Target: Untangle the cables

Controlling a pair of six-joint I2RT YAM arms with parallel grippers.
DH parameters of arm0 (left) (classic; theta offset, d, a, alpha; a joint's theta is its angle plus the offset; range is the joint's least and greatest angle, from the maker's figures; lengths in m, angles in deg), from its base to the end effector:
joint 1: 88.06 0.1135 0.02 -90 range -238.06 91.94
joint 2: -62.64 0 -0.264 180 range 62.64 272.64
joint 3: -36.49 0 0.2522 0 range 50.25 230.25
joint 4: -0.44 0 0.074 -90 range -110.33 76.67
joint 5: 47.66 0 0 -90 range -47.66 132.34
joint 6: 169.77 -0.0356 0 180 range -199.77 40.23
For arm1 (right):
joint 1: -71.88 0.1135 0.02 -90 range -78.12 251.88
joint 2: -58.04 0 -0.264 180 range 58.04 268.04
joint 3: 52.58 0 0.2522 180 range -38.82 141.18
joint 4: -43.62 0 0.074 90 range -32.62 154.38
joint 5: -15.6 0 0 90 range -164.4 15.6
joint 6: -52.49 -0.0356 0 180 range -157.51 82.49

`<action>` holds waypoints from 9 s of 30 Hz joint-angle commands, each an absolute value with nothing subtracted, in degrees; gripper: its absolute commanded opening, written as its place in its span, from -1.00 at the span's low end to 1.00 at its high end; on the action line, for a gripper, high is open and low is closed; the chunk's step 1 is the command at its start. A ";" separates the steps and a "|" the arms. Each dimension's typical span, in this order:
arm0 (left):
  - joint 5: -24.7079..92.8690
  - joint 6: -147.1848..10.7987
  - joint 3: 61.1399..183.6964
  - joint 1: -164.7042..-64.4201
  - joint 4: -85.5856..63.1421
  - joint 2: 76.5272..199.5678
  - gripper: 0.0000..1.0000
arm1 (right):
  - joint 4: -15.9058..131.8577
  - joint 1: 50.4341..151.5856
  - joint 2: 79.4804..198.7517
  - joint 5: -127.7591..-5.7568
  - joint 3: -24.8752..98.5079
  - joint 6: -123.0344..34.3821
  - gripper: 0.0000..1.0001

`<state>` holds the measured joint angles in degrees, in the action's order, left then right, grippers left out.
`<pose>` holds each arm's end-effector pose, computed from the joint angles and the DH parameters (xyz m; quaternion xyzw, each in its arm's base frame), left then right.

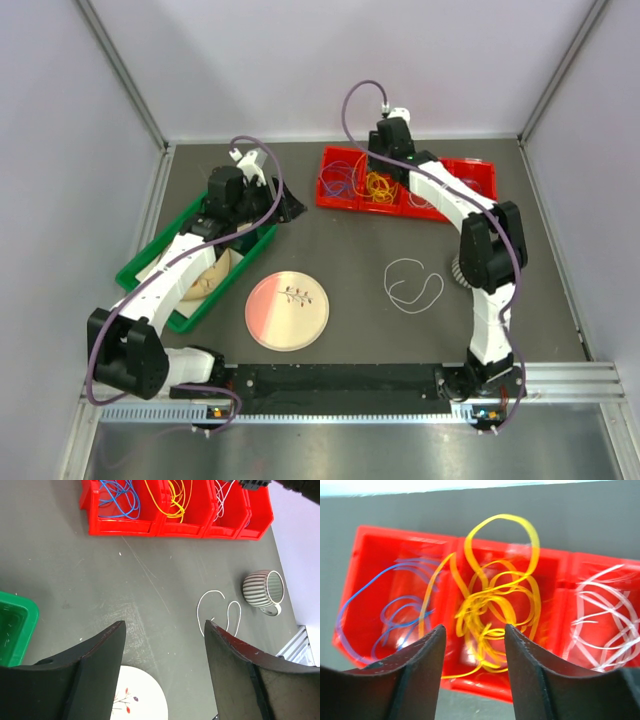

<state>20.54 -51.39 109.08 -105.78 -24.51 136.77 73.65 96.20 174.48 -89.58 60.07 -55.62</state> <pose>0.2777 -0.1026 0.3129 0.0215 0.8406 -0.3503 0.4126 0.4405 0.1889 0.2729 0.0147 0.8766 0.0603 0.4773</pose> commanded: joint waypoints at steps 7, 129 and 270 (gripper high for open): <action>21.07 -52.26 110.19 -105.55 -22.46 134.89 0.39 | 71.53 100.89 175.37 -91.61 59.27 -53.85 -0.07; 23.01 -53.93 109.84 -105.38 -24.84 132.87 0.39 | 79.27 99.04 186.44 -94.26 76.23 -51.57 0.30; 21.25 -52.61 110.45 -105.20 -24.75 133.31 0.39 | 74.52 99.48 176.87 -83.36 58.21 -20.81 -0.90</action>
